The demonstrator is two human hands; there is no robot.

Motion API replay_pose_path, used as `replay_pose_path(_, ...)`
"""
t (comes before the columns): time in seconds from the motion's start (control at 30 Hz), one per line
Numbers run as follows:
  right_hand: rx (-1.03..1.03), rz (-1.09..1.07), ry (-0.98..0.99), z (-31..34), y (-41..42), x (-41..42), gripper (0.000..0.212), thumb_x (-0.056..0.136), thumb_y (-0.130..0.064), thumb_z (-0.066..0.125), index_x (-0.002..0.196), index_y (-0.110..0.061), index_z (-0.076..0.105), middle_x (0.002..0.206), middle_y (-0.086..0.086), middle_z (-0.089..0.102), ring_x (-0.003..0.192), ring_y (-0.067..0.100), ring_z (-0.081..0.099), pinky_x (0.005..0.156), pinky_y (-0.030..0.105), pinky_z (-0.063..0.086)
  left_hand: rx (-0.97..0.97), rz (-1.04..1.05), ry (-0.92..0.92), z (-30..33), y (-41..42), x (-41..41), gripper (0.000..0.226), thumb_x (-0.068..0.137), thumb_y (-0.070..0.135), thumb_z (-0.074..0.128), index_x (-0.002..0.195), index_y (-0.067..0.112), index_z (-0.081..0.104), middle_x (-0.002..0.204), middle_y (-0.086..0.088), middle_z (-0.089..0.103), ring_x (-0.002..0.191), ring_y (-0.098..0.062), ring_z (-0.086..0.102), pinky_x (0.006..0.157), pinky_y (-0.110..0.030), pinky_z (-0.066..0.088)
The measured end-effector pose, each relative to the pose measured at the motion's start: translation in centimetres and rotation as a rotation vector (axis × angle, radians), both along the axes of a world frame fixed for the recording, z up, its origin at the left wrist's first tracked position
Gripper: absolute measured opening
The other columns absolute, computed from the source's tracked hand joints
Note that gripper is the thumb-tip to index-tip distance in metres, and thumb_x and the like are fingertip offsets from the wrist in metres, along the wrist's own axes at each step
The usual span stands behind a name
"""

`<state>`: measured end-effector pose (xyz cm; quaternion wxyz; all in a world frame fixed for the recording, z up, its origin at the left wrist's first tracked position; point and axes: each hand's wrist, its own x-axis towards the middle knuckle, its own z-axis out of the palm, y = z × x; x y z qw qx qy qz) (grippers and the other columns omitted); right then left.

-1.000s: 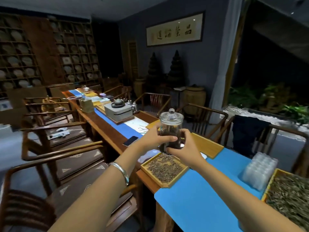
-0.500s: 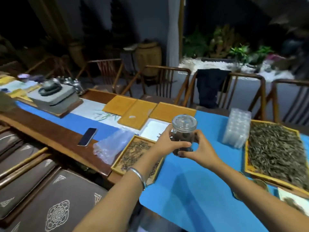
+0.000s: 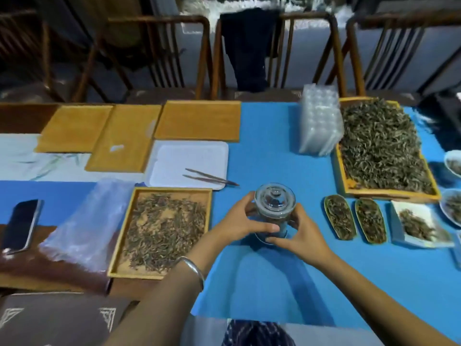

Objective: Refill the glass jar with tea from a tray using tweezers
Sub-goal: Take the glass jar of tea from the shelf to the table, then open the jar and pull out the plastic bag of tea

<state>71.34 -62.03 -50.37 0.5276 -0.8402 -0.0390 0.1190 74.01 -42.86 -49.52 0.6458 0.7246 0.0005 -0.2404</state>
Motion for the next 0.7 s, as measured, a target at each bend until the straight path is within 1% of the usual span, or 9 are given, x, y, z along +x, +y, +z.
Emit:
replay_pose_path(0.1, -0.012, -0.011, 0.019, -2.8, -0.4, 0.0, 0.075, 0.058, -0.034, 0.089, 0.118, -0.039, 0.045, 0.116, -0.027, 0.061, 0.11, -0.002, 0.059, 0.092, 0.026, 0.05, 0.003, -0.017, 0.007, -2.9, -0.4, 0.4, 0.067, 0.056, 0.018, 0.092, 0.113, 0.03, 0.058, 0.107, 0.017, 0.073, 0.106, 0.0, 0.065, 0.086, -0.017, 0.05)
replay_pose_path(0.2, -0.028, -0.041, 0.011, -4.7, -0.5, 0.2, 0.076, 0.06, -0.036, 0.086, 0.122, -0.037, 0.043, 0.116, -0.027, 0.06, 0.109, -0.002, 0.059, 0.091, 0.028, 0.051, -0.01, -0.012, -0.014, -5.1, -0.7, 0.6, 0.067, 0.053, 0.024, 0.093, 0.11, 0.039, 0.061, 0.11, 0.015, 0.072, 0.108, -0.004, 0.066, 0.085, -0.021, 0.053)
replay_pose_path(0.3, -0.059, -0.065, -0.013, -5.6, -0.5, 0.4, 0.077, 0.062, -0.036, 0.087, 0.121, -0.049, 0.038, 0.116, -0.035, 0.056, 0.107, -0.008, 0.057, 0.086, 0.016, 0.048, 0.0, -0.015, -0.046, -5.9, -1.1, 0.8, 0.067, 0.052, 0.026, 0.094, 0.107, 0.049, 0.062, 0.113, 0.017, 0.07, 0.109, -0.003, 0.065, 0.087, -0.017, 0.051)
replay_pose_path(0.4, -0.092, -0.087, -0.057, -6.1, -0.7, 0.3, 0.079, 0.063, -0.035, 0.085, 0.118, -0.059, 0.033, 0.114, -0.045, 0.05, 0.102, -0.02, 0.052, 0.078, 0.0, 0.04, 0.002, -0.035, -0.084, -6.3, -1.2, 1.1, 0.069, 0.054, 0.025, 0.094, 0.111, 0.043, 0.061, 0.114, 0.016, 0.069, 0.109, -0.003, 0.065, 0.087, -0.016, 0.05)
replay_pose_path(0.47, -0.093, -0.086, -0.042, -6.4, -0.6, 0.0, 0.077, 0.063, -0.038, 0.082, 0.121, -0.054, 0.035, 0.114, -0.045, 0.049, 0.101, -0.02, 0.051, 0.076, 0.0, 0.04, 0.0, -0.06, -0.099, -6.4, -1.2, 0.7, 0.072, 0.055, 0.021, 0.094, 0.116, 0.034, 0.058, 0.114, 0.016, 0.068, 0.107, -0.003, 0.065, 0.086, -0.014, 0.049)
replay_pose_path(0.53, -0.126, -0.057, -0.039, -6.8, -0.6, -0.3, 0.077, 0.061, -0.044, 0.079, 0.127, -0.038, 0.04, 0.115, -0.046, 0.045, 0.101, -0.022, 0.049, 0.077, -0.001, 0.038, -0.005, -0.075, -0.101, -6.4, -1.1, 0.2, 0.075, 0.056, 0.015, 0.095, 0.119, 0.026, 0.056, 0.114, 0.016, 0.068, 0.107, -0.003, 0.064, 0.086, -0.014, 0.048)
replay_pose_path(0.6, -0.161, -0.013, -0.037, -6.8, -0.8, -0.1, 0.08, 0.06, -0.047, 0.077, 0.129, -0.027, 0.042, 0.116, -0.048, 0.041, 0.102, -0.025, 0.046, 0.078, -0.003, 0.036, -0.01, -0.081, -0.098, -6.5, -1.1, -0.1, 0.077, 0.057, 0.012, 0.095, 0.121, 0.024, 0.054, 0.116, 0.017, 0.066, 0.11, -0.002, 0.063, 0.088, -0.013, 0.047)
replay_pose_path(0.67, -0.191, 0.065, -0.022, -6.1, -1.2, 0.3, 0.083, 0.062, -0.045, 0.079, 0.133, -0.024, 0.041, 0.119, -0.043, 0.041, 0.109, -0.02, 0.045, 0.084, 0.002, 0.037, -0.007, -0.088, -0.093, -6.2, -1.1, -0.2, 0.077, 0.058, 0.012, 0.094, 0.122, 0.024, 0.053, 0.117, 0.018, 0.066, 0.111, -0.002, 0.063, 0.089, -0.014, 0.047)
replay_pose_path(0.7, -0.208, 0.122, -0.017, -5.5, -1.7, 0.5, 0.085, 0.064, -0.041, 0.08, 0.136, -0.022, 0.038, 0.124, -0.036, 0.042, 0.115, -0.013, 0.044, 0.091, 0.009, 0.039, -0.005, -0.094, -0.093, -6.1, -1.1, -0.2, 0.078, 0.058, 0.012, 0.094, 0.123, 0.025, 0.053, 0.118, 0.017, 0.066, 0.112, -0.002, 0.062, 0.089, -0.013, 0.046)
